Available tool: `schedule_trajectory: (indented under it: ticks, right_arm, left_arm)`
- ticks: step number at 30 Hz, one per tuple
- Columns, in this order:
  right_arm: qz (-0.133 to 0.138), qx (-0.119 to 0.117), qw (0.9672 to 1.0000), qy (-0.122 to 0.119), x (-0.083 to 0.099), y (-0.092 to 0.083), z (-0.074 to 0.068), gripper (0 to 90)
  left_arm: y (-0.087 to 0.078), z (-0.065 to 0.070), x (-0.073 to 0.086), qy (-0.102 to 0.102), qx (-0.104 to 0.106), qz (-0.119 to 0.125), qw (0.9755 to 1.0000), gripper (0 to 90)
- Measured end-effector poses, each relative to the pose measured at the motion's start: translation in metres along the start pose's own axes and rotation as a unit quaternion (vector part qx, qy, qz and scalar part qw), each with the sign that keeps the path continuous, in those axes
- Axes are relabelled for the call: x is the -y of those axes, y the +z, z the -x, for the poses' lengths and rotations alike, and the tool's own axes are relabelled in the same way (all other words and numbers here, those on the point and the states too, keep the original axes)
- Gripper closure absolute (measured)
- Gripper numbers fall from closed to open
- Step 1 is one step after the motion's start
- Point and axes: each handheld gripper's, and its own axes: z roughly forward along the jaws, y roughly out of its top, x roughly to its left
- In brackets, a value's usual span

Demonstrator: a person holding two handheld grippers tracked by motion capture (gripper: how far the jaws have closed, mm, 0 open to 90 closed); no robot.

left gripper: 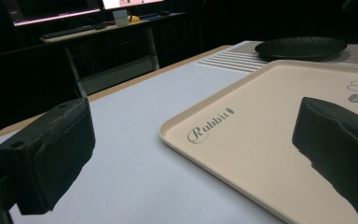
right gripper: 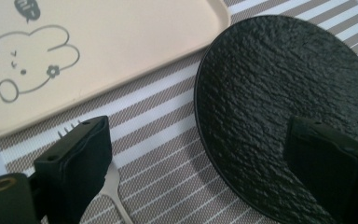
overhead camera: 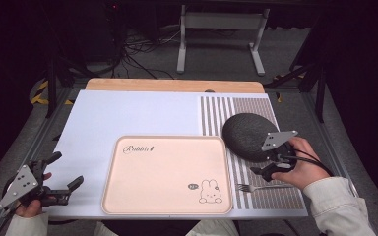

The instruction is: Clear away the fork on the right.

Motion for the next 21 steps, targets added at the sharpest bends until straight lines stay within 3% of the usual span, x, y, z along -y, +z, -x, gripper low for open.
schedule_trajectory:
  ticks: [7,12,16,20,21]
  right_arm:
    - [-0.055,-0.026,0.9977,-0.029,-0.001,0.001,-0.002,11.4]
    - [-0.099,-0.037,0.9932,-0.049,-0.002,0.005,-0.002,11.8]
    - [-0.112,-0.041,0.9911,-0.059,-0.003,0.007,-0.002,12.6]
    - [-0.141,-0.064,0.9849,-0.078,-0.003,0.013,-0.005,17.8]
    - [-0.141,-0.064,0.9849,-0.078,-0.003,0.013,-0.005,17.8]
  left_arm:
    - [0.000,0.000,0.000,-0.001,-0.001,0.001,1.0000,0.0]
    - [0.000,0.000,0.000,-0.001,-0.001,0.000,1.0000,0.1]
    - [0.000,0.000,0.000,-0.001,0.000,-0.001,1.0000,0.1]
    - [0.000,0.000,0.000,-0.001,0.000,-0.003,1.0000,0.0]
    - [0.000,-0.001,0.001,-0.002,-0.001,-0.002,1.0000,0.0]
